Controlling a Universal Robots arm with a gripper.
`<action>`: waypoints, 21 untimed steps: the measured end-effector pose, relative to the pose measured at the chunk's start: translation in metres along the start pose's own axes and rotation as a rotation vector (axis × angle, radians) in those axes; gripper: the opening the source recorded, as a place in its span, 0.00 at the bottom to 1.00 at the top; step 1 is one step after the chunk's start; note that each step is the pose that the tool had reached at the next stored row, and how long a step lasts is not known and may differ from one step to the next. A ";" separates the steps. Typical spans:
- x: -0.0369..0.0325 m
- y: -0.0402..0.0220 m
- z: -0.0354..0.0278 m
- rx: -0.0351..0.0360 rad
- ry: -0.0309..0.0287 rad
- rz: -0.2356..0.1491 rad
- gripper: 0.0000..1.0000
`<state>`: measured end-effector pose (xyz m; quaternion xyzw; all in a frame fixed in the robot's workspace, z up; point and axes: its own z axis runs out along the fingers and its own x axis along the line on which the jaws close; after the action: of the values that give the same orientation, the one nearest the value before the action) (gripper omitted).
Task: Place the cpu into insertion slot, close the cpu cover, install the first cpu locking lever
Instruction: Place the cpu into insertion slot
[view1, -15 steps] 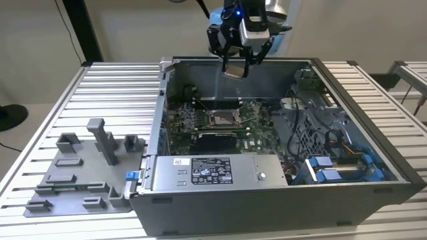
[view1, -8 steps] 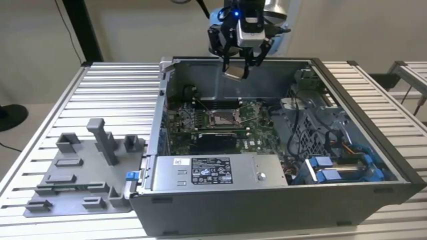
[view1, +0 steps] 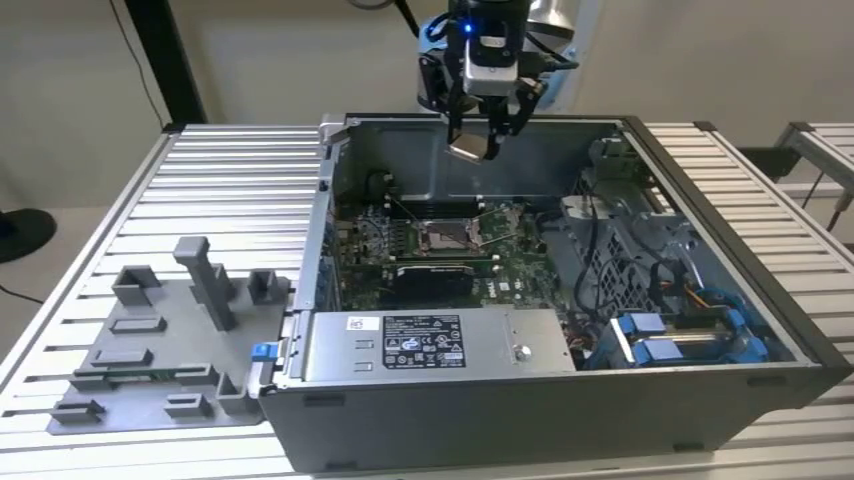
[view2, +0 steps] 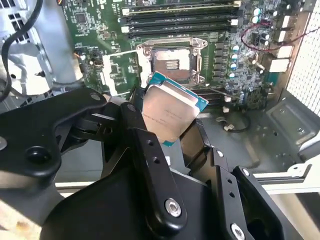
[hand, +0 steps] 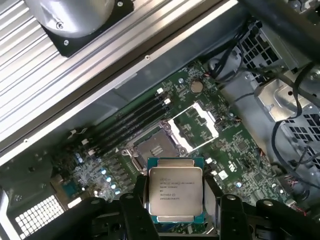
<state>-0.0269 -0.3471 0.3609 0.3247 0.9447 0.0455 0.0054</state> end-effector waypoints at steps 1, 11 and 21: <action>0.0000 0.0000 0.0001 -0.0003 -0.0015 0.017 0.00; 0.0000 -0.0001 0.0013 -0.0029 -0.0143 0.161 0.00; 0.0002 0.0001 0.0030 -0.0049 -0.0232 0.262 0.00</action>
<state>-0.0269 -0.3467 0.3579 0.4456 0.8941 0.0443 0.0111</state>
